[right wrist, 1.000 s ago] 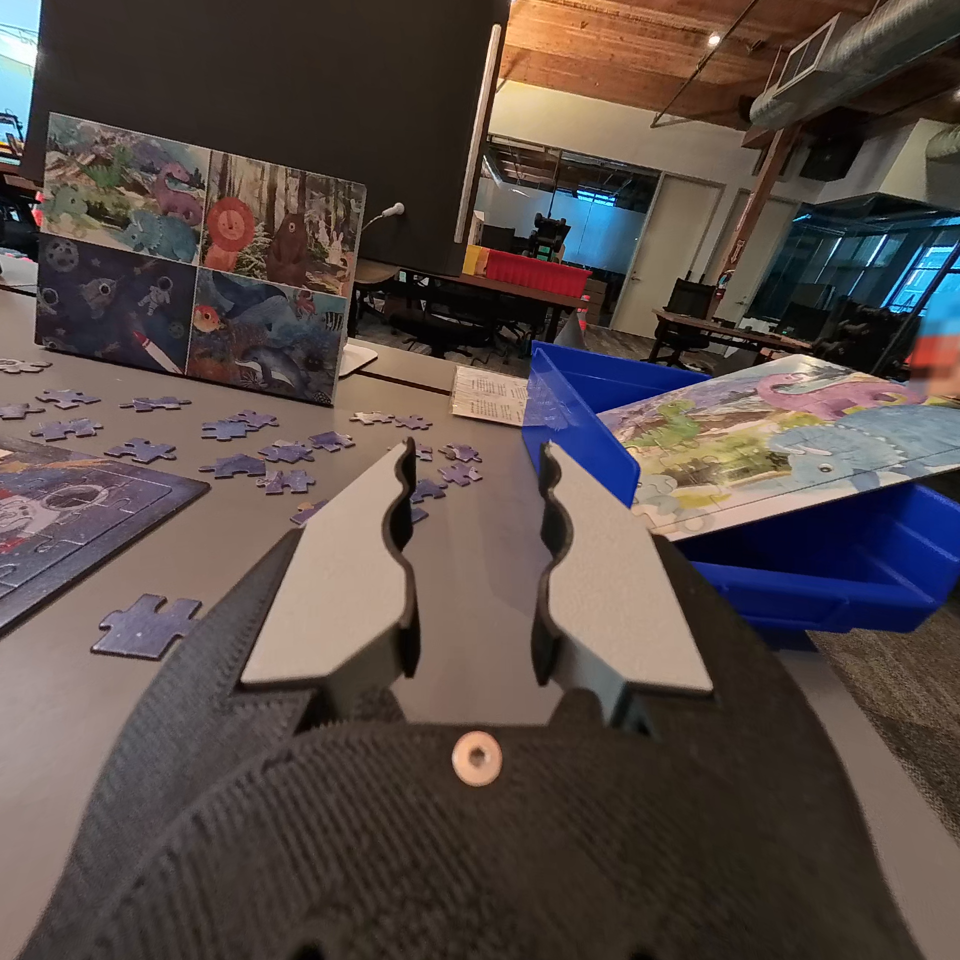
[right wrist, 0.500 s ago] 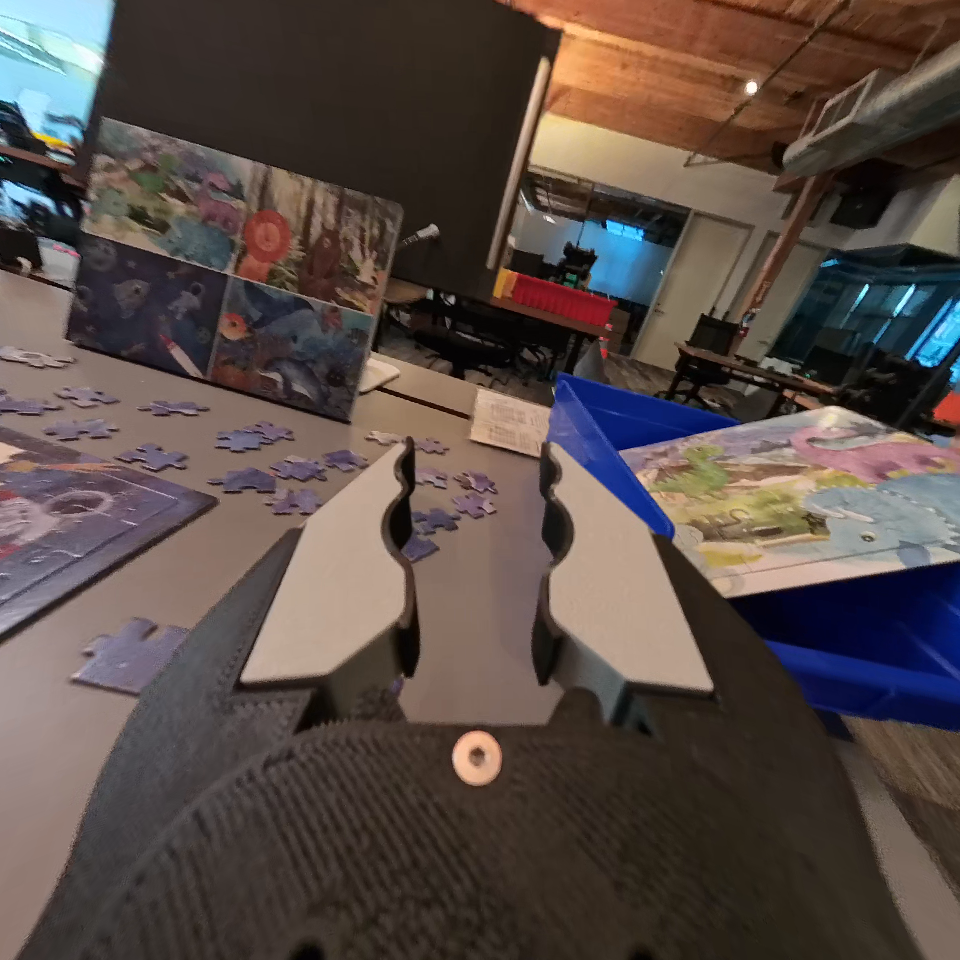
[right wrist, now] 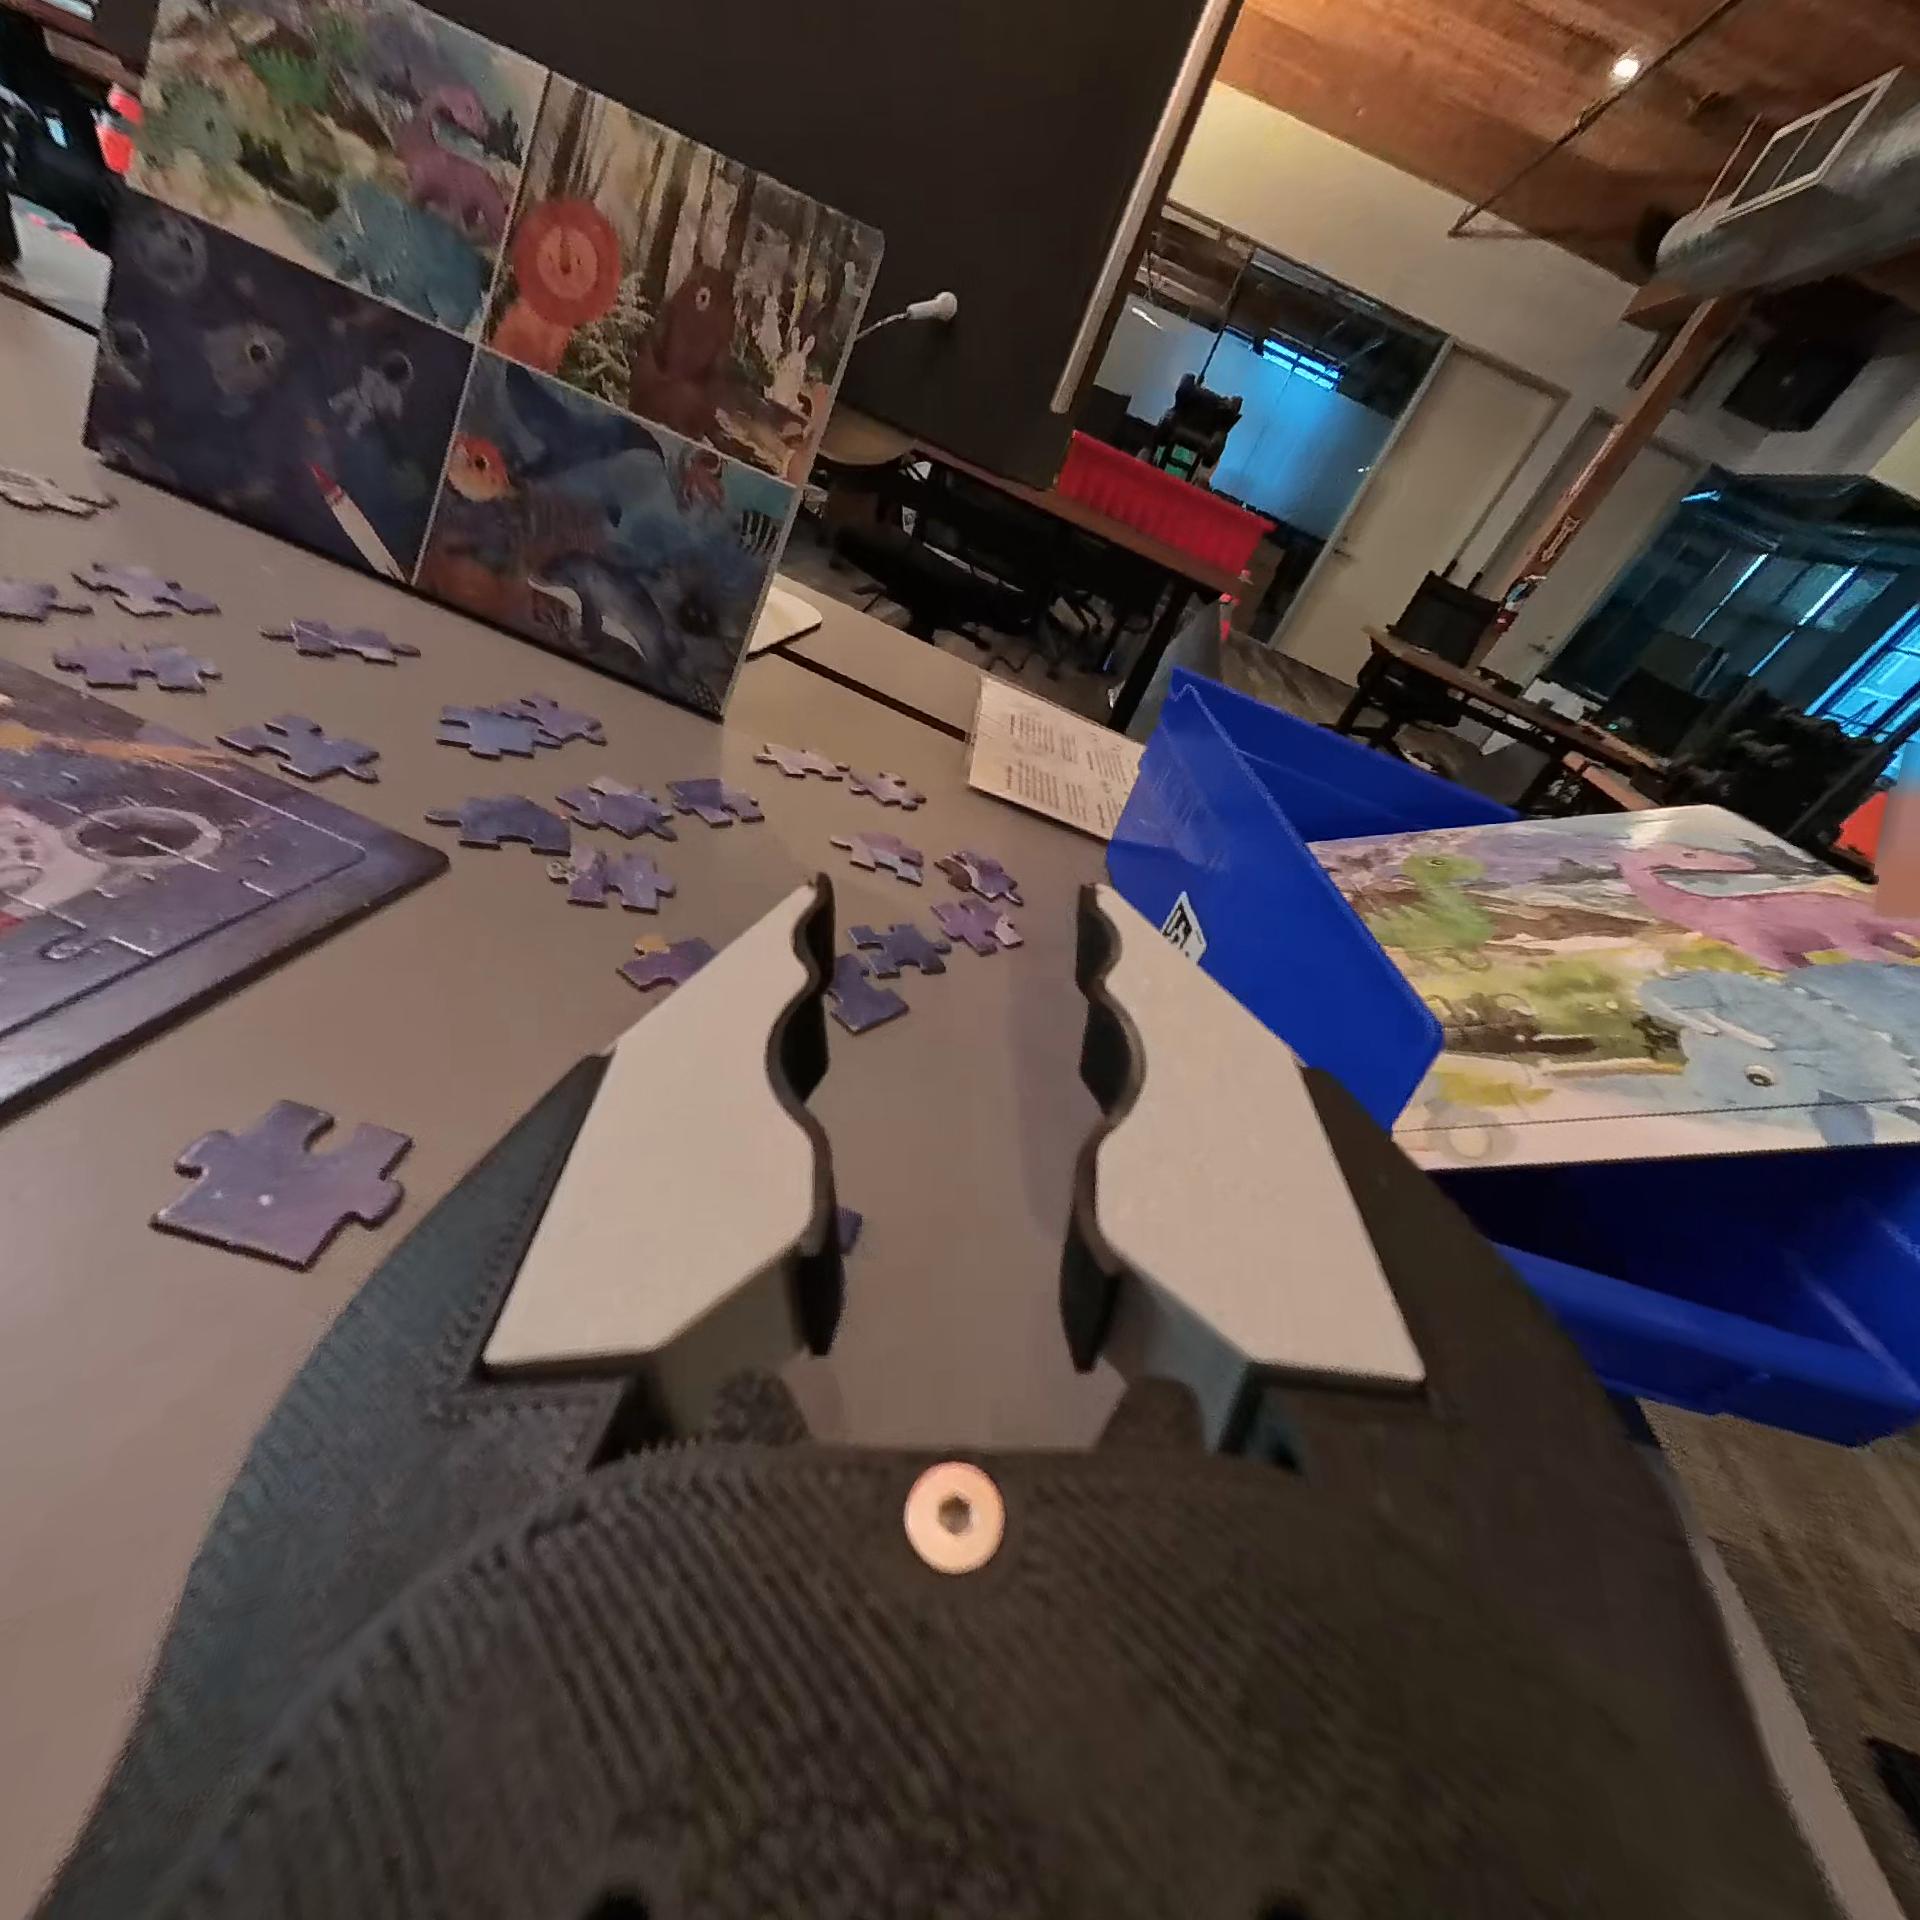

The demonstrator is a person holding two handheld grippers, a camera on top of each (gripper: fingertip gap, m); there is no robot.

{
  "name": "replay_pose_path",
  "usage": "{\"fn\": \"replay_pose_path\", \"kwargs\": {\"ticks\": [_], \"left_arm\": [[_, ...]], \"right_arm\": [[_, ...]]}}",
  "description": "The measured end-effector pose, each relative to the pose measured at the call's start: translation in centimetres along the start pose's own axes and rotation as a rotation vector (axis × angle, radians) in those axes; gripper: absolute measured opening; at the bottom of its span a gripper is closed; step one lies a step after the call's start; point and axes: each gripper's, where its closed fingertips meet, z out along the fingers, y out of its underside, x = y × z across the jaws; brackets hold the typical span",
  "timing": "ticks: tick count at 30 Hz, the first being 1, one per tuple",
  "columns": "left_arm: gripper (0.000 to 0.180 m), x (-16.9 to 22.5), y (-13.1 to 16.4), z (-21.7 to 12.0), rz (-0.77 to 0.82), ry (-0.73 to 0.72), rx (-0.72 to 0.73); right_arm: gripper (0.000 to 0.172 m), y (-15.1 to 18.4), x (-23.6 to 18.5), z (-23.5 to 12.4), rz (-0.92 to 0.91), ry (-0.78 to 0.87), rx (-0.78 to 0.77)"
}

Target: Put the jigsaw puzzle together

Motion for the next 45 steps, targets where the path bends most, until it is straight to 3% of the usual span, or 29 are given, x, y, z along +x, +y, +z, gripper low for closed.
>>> {"fn": "replay_pose_path", "kwargs": {"ticks": [3,7,8,9,10,13,18,32,37,45], "left_arm": [[0.033,0.0,0.0,-0.1,-0.011,0.004,0.004],[0.033,0.0,0.0,-0.1,0.007,-0.014,0.004],[0.028,0.0,-0.1,-0.2,0.018,-0.022,0.01],[0.003,0.0,-0.3,-0.3,0.033,-0.035,0.027],[0.0,0.0,-0.4,-0.5,0.046,-0.05,0.043],[0.008,0.1,-0.3,-0.7,0.059,-0.054,0.042],[0.041,0.0,0.0,-0.7,0.095,-0.097,0.03],[0.057,-1.7,0.9,-1.3,-0.056,-0.144,0.015],[0.074,-2.6,1.3,-1.0,-0.145,-0.141,-0.008],[0.055,-3.3,1.0,-1.3,-0.268,-0.077,0.035]], "right_arm": [[0.045,0.5,0.3,0.3,-0.015,0.009,-0.027],[0.043,0.6,0.3,0.5,-0.012,0.002,-0.036],[0.043,0.6,0.3,0.5,-0.015,0.002,-0.037],[0.042,0.7,0.3,0.5,-0.018,0.002,-0.038],[0.042,0.7,0.2,0.6,-0.022,0.002,-0.04],[0.042,0.8,0.1,0.7,-0.033,0.002,-0.049],[0.041,0.9,0.0,0.7,-0.053,0.011,-0.055],[0.038,1.0,0.0,0.8,-0.09,0.028,-0.066],[0.036,1.0,0.2,0.8,-0.073,0.033,-0.059],[0.034,1.3,-0.1,1.1,-0.118,0.037,-0.082]]}}
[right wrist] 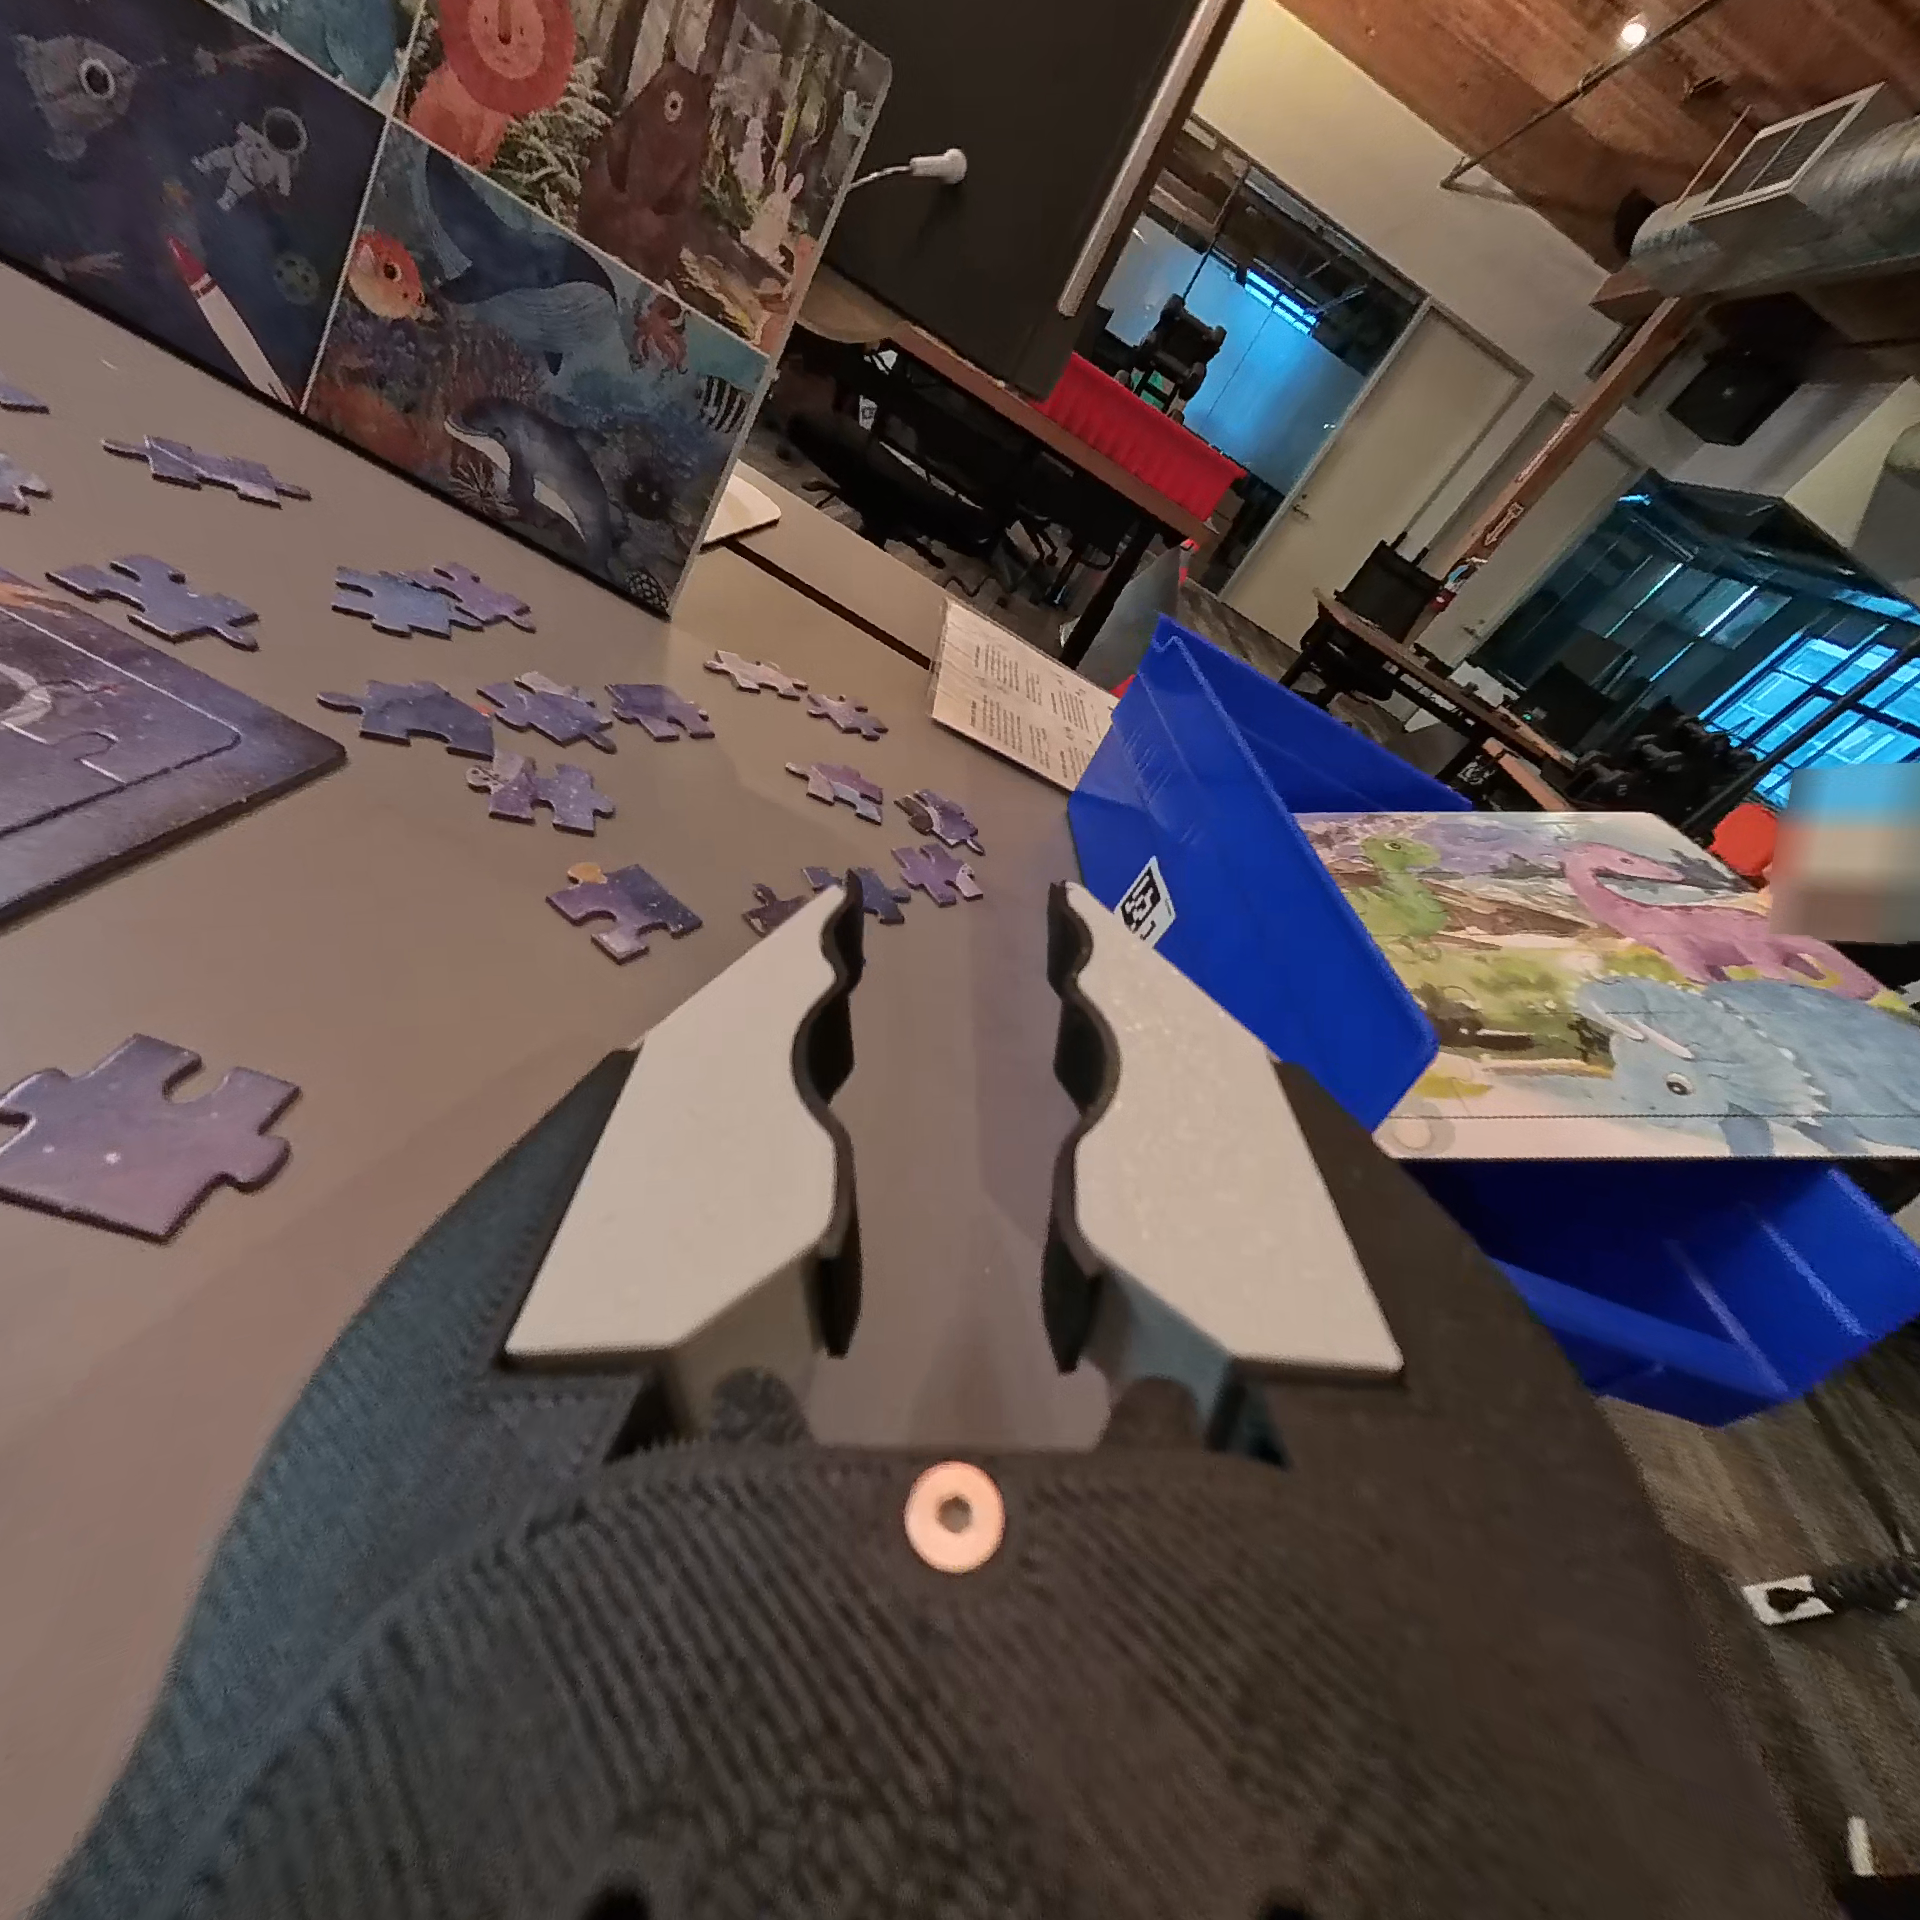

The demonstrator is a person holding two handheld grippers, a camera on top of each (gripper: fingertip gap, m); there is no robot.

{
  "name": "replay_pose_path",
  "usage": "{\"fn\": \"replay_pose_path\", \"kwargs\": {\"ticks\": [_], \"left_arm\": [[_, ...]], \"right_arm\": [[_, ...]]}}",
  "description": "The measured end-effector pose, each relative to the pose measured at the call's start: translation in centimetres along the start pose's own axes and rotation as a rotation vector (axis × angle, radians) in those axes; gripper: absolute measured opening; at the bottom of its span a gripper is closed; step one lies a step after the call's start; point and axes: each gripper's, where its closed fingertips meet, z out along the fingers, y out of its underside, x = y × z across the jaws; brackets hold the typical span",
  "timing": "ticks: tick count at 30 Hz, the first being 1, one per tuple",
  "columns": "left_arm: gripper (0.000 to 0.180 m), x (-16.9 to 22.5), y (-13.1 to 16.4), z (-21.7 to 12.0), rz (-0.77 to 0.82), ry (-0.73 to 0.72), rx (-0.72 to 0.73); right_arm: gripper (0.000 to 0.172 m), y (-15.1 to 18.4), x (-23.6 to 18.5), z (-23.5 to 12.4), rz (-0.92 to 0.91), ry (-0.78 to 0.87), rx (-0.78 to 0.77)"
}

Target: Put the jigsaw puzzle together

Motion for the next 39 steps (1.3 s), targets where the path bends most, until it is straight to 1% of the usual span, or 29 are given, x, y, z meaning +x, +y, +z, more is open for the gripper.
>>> {"fn": "replay_pose_path", "kwargs": {"ticks": [1,3,6,11,16,20,21,22,25,36,39], "left_arm": [[0.045,0.2,0.0,0.0,-0.002,0.015,0.0],[0.038,0.2,0.0,0.0,-0.002,0.02,-0.001],[0.022,0.5,0.1,0.0,0.017,0.023,-0.009],[0.018,0.7,0.2,0.1,0.064,0.001,-0.016],[0.017,1.4,0.3,0.0,0.096,0.024,-0.015],[0.017,1.7,0.0,-0.4,0.117,0.026,0.017],[0.012,1.8,0.0,-0.5,0.119,0.029,0.025],[0.0,2.0,-0.1,-0.6,0.123,0.036,0.036],[0.0,2.2,-0.4,-0.9,0.127,0.044,0.06],[0.0,2.5,-0.1,-0.8,0.157,0.041,0.046],[0.004,2.6,-0.1,-0.7,0.161,0.042,0.039]], "right_arm": [[0.034,0.0,0.0,0.0,-0.007,0.002,-0.003],[0.033,0.1,0.0,0.1,-0.018,0.007,-0.006],[0.033,0.1,0.0,0.0,-0.019,0.012,-0.005],[0.033,0.1,0.1,0.0,-0.015,0.013,-0.001],[0.031,0.0,0.2,-0.1,-0.023,0.025,0.003],[0.031,0.0,0.5,-0.2,-0.006,0.029,0.01],[0.031,0.0,0.5,-0.2,-0.005,0.029,0.011],[0.031,0.0,0.5,-0.2,-0.006,0.03,0.01],[0.029,0.1,0.6,-0.2,-0.015,0.035,0.005],[0.029,0.1,0.5,-0.1,-0.02,0.034,0.0],[0.029,0.1,0.6,-0.2,-0.018,0.034,0.002]]}}
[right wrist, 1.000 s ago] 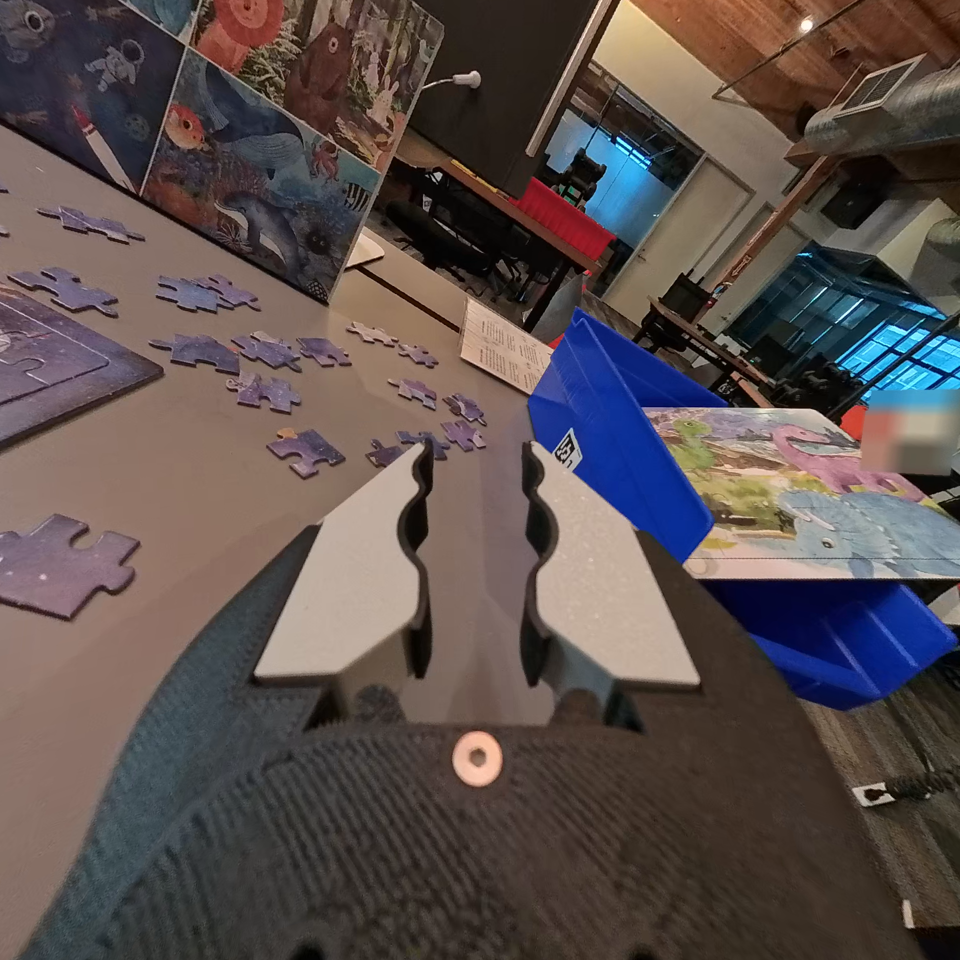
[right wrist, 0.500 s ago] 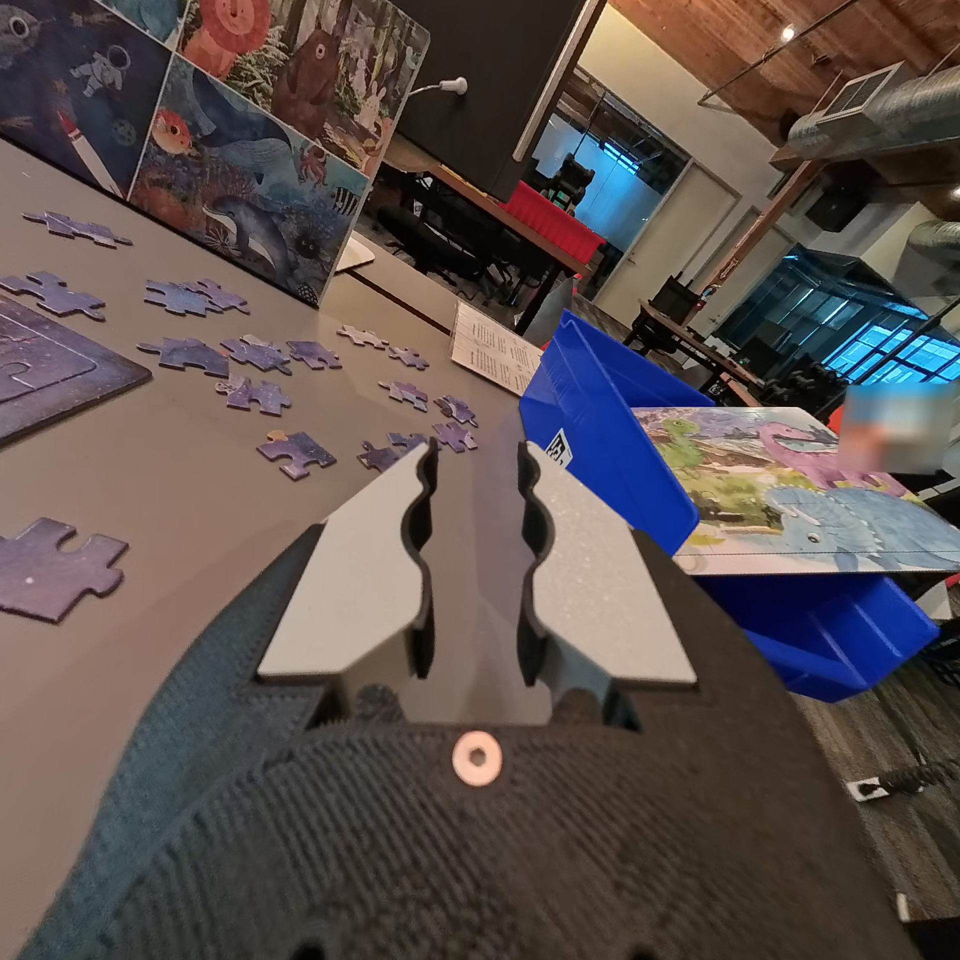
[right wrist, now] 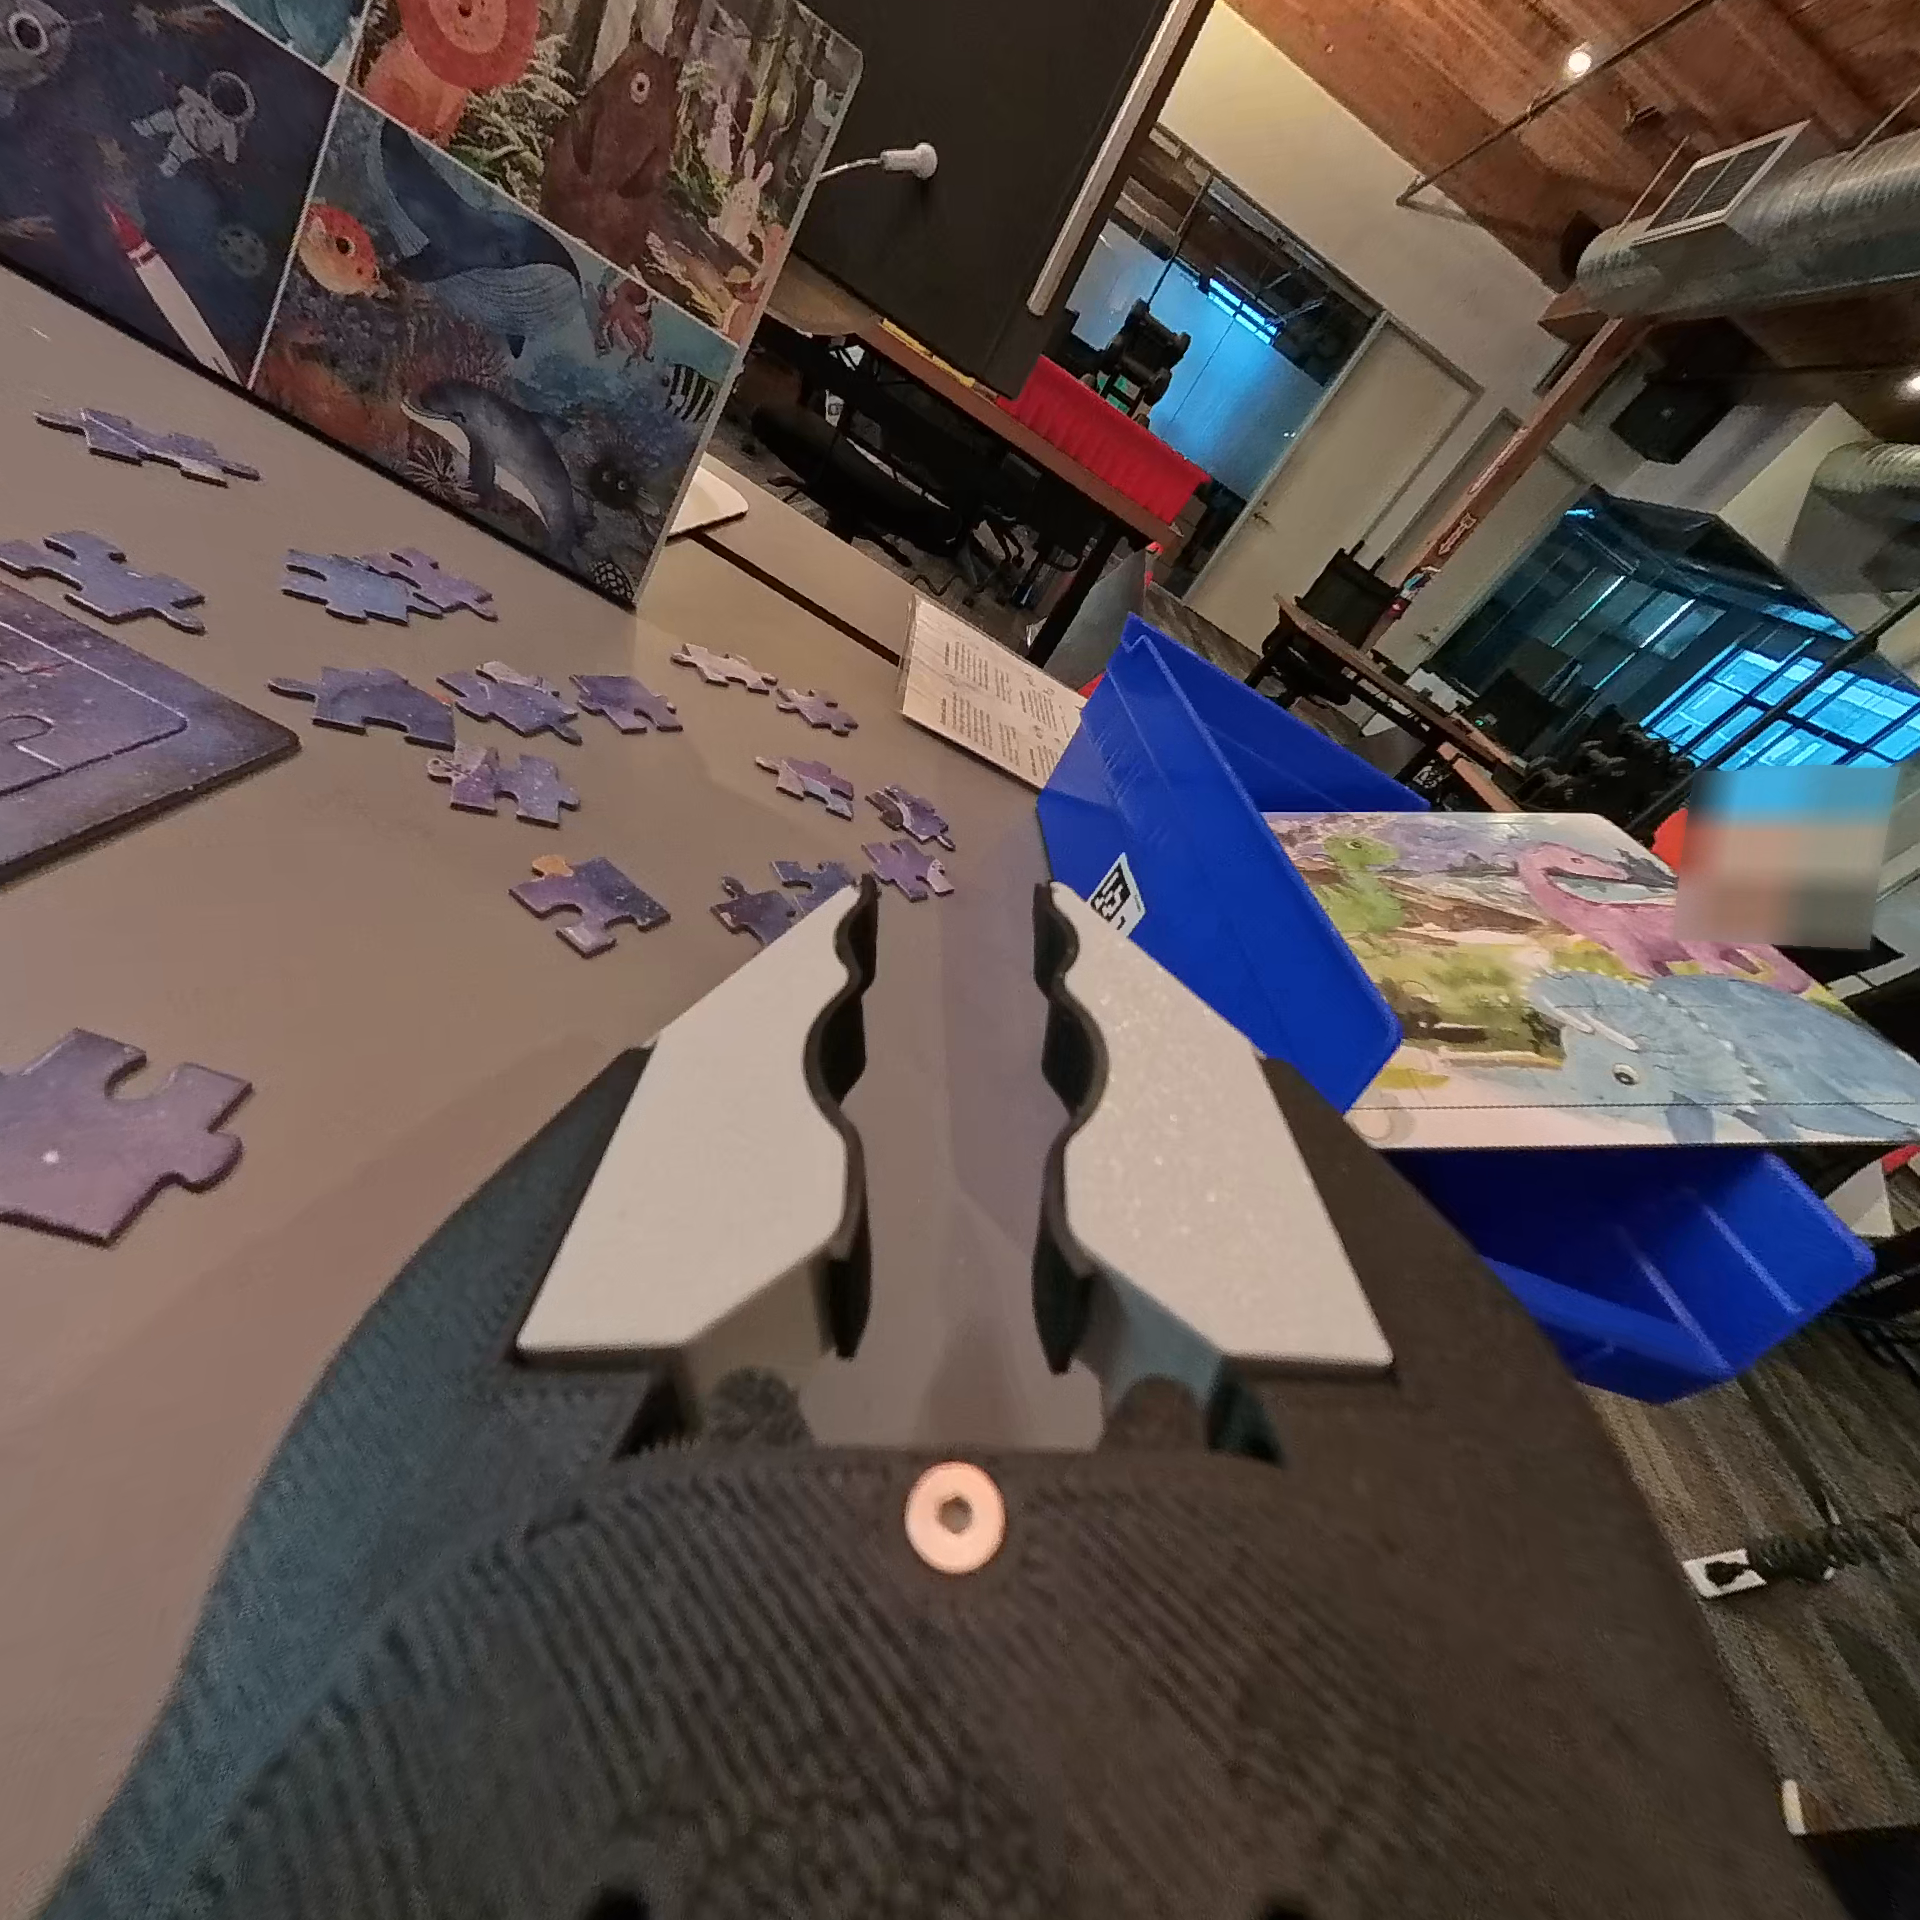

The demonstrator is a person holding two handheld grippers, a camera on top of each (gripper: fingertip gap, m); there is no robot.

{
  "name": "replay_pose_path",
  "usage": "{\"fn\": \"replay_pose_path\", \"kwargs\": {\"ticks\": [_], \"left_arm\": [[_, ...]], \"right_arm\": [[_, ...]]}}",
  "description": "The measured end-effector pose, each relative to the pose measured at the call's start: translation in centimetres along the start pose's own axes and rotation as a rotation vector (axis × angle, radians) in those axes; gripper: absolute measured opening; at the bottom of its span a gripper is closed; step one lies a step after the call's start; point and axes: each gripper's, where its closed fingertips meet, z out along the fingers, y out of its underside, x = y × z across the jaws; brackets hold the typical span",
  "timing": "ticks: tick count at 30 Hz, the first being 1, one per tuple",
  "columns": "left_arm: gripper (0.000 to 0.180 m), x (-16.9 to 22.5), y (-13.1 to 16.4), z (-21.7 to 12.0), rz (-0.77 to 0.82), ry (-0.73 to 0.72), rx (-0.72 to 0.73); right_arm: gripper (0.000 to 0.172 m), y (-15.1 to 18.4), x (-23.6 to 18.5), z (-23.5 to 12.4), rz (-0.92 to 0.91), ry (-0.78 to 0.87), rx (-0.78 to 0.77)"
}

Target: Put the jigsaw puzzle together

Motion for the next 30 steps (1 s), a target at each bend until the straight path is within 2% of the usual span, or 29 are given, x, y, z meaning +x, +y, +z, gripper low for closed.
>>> {"fn": "replay_pose_path", "kwargs": {"ticks": [7,10,13,30], "left_arm": [[0.007,0.1,0.2,0.2,0.009,0.004,-0.014],[0.01,0.1,0.3,0.3,0.009,0.004,-0.025],[0.019,0.2,0.7,0.6,0.012,0.002,-0.06],[0.022,0.0,0.7,0.7,0.001,0.002,-0.063]], "right_arm": [[0.017,0.0,0.4,-0.2,0.015,0.012,0.007],[0.001,-0.1,0.3,-0.3,0.018,-0.005,0.007],[0.0,-0.3,0.2,-0.5,0.043,-0.028,0.02],[0.0,-1.0,1.0,-1.2,0.137,-0.043,0.071]]}}
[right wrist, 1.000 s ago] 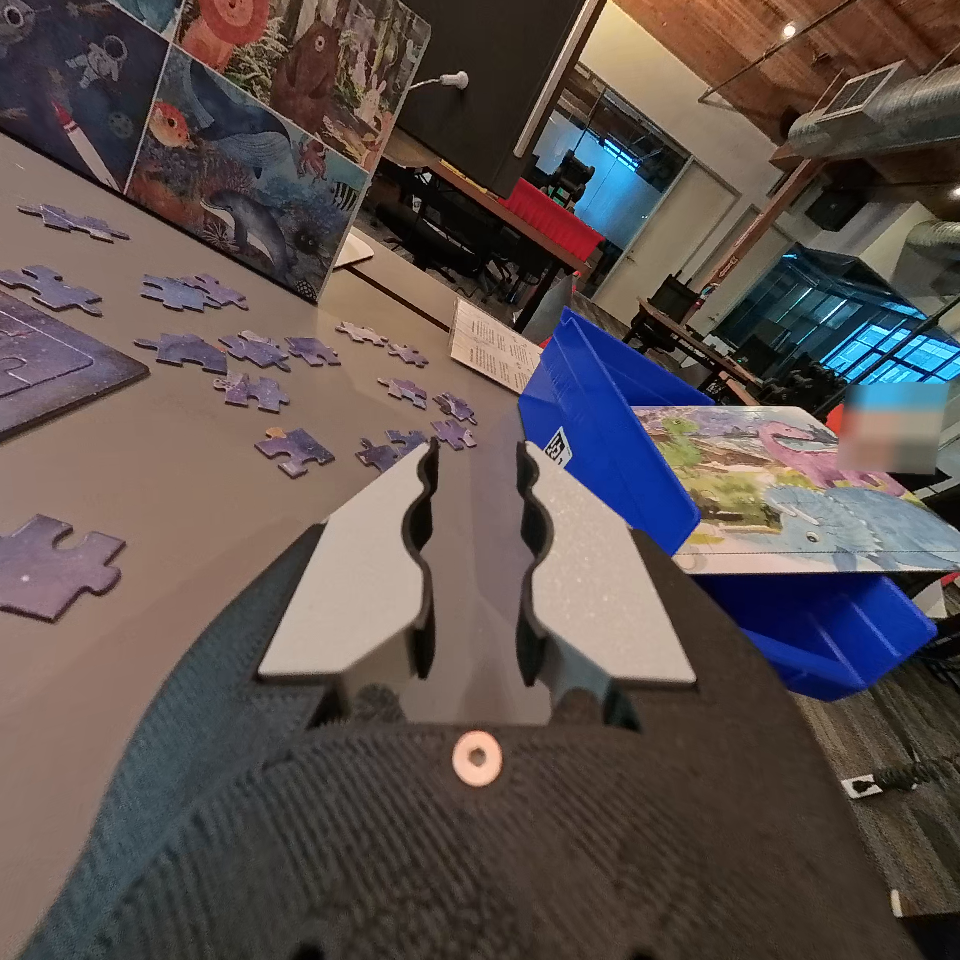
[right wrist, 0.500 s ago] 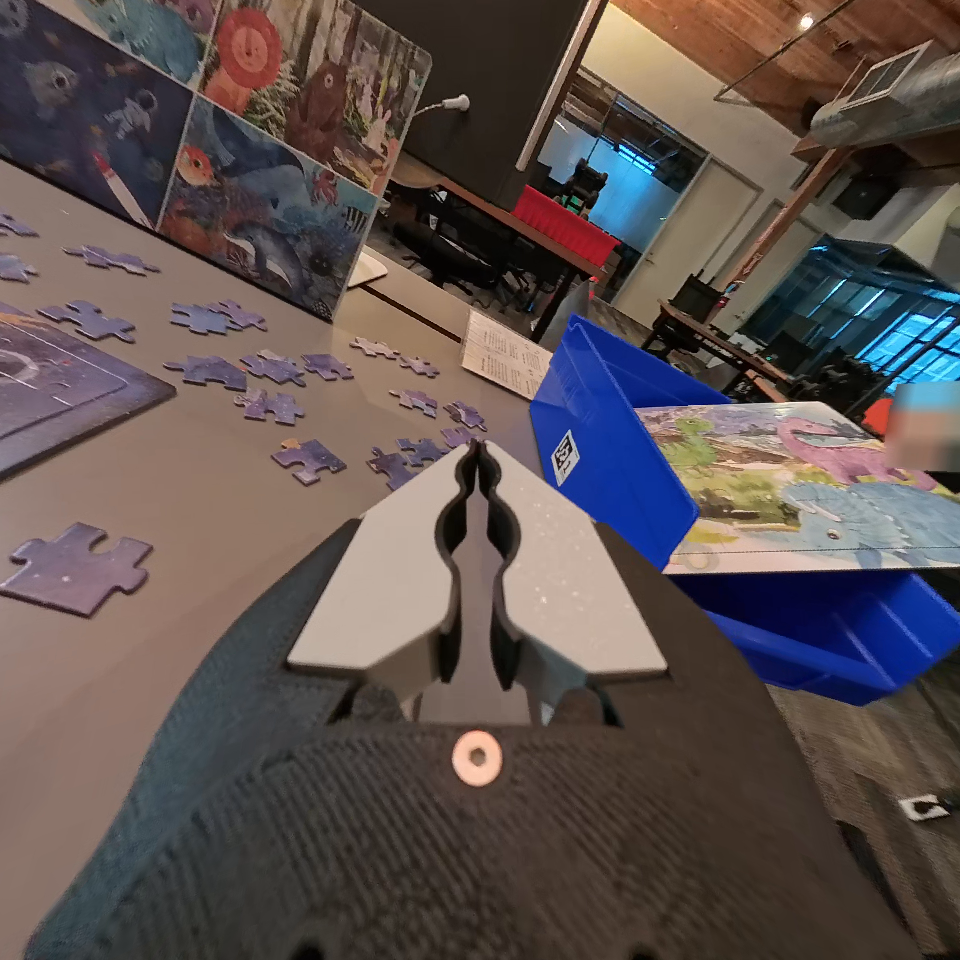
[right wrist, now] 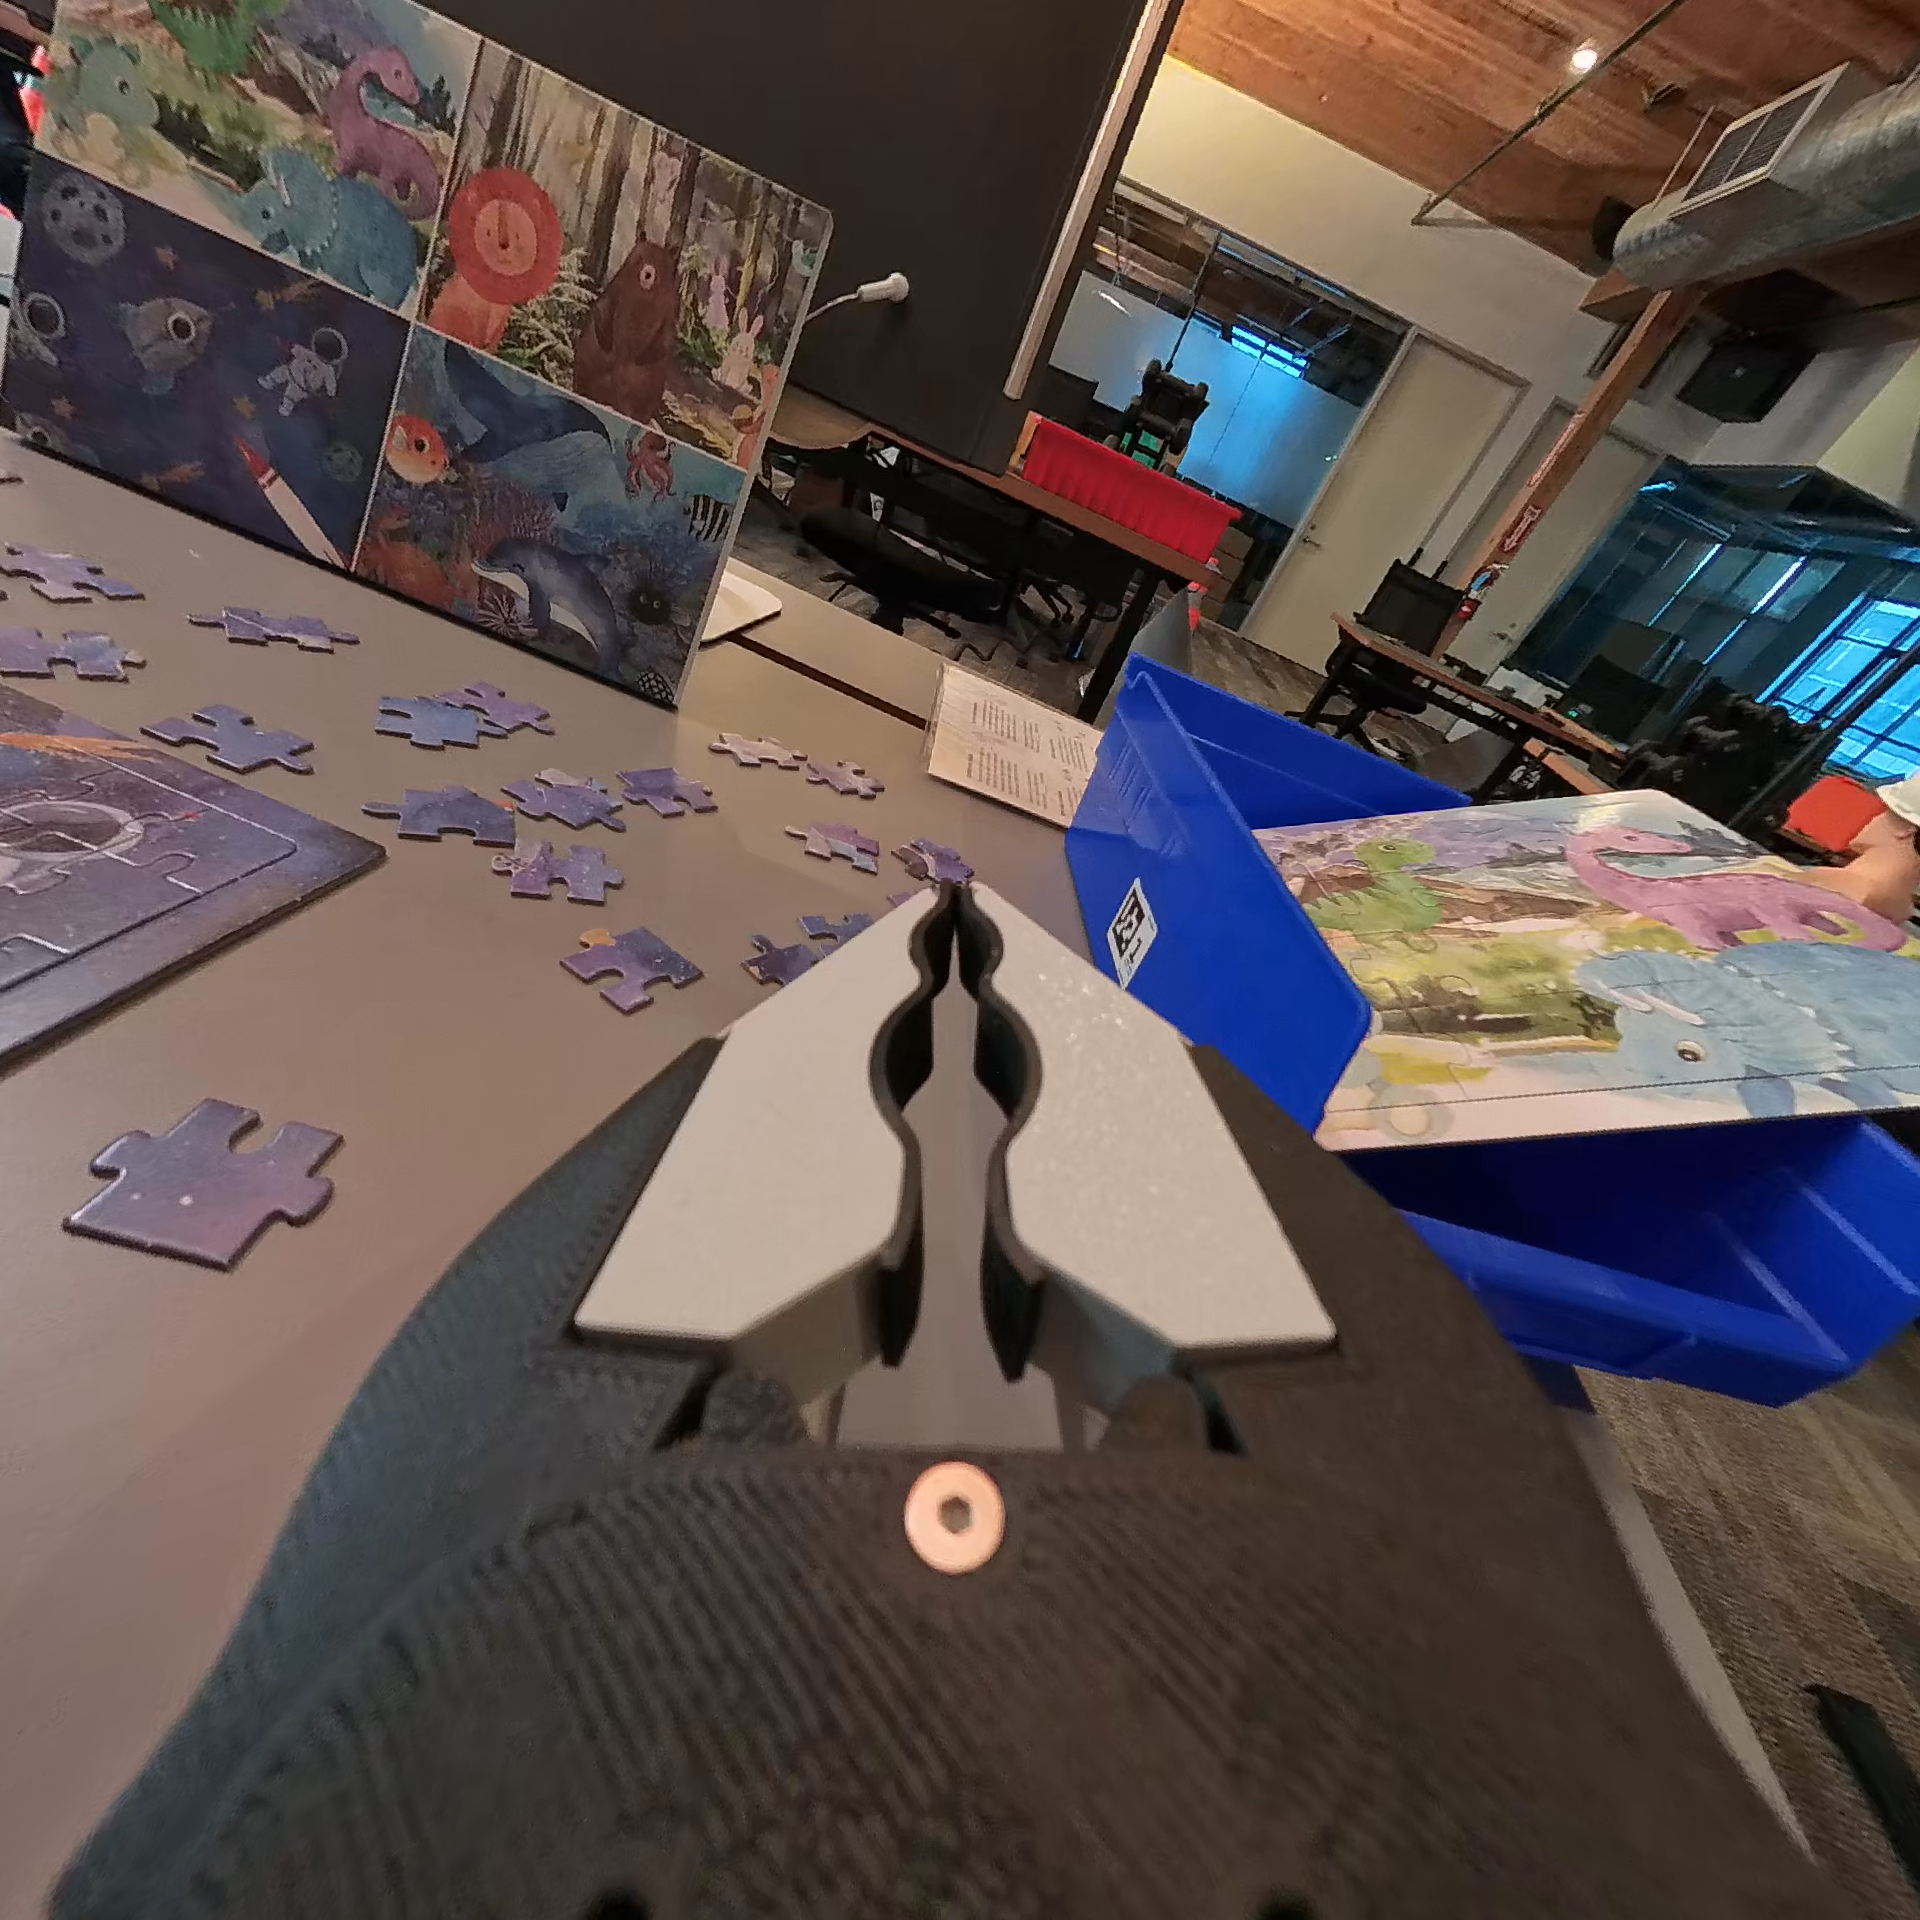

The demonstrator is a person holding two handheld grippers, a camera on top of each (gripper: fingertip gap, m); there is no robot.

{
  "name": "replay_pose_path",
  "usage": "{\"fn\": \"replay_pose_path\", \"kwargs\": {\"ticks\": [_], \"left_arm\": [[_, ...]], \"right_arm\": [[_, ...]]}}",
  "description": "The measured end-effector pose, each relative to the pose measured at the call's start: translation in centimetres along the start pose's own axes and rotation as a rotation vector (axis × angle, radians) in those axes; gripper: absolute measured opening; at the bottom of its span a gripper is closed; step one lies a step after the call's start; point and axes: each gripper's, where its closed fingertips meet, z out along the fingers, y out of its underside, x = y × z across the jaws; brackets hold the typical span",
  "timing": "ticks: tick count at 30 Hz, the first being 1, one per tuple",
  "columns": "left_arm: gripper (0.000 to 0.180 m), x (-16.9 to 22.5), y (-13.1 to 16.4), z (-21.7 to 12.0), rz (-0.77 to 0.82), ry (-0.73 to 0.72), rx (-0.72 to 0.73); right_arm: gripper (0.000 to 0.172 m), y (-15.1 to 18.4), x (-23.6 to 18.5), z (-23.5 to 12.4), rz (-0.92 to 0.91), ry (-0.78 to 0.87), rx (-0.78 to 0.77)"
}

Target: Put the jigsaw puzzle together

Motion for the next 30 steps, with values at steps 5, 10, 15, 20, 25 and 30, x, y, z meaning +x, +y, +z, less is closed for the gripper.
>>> {"fn": "replay_pose_path", "kwargs": {"ticks": [5,10,15,20,25,30], "left_arm": [[0.022,0.0,0.01,0.01,0.002,-0.002,0.0],[0.023,-0.01,0.01,0.02,0.0,-0.001,-0.001],[0.023,-0.01,0.02,0.02,0.002,-0.002,-0.001],[0.023,-0.02,0.01,0.02,0.0,-0.001,-0.001],[0.023,-0.02,0.02,0.02,0.0,0.0,-0.002],[0.023,-0.03,0.01,0.03,-0.001,0.0,-0.002]], "right_arm": [[0.0,0.0,-0.03,0.0,-0.002,0.0,-0.001],[0.0,-0.02,-0.07,-0.01,-0.006,0.001,0.0],[0.0,-0.08,-0.06,-0.05,-0.003,0.001,0.002],[0.0,-0.26,-0.03,-0.14,-0.003,0.004,0.012],[0.0,-0.35,-0.04,-0.21,-0.001,0.004,0.017],[0.0,-0.48,0.0,-0.29,0.005,0.004,0.025]]}}
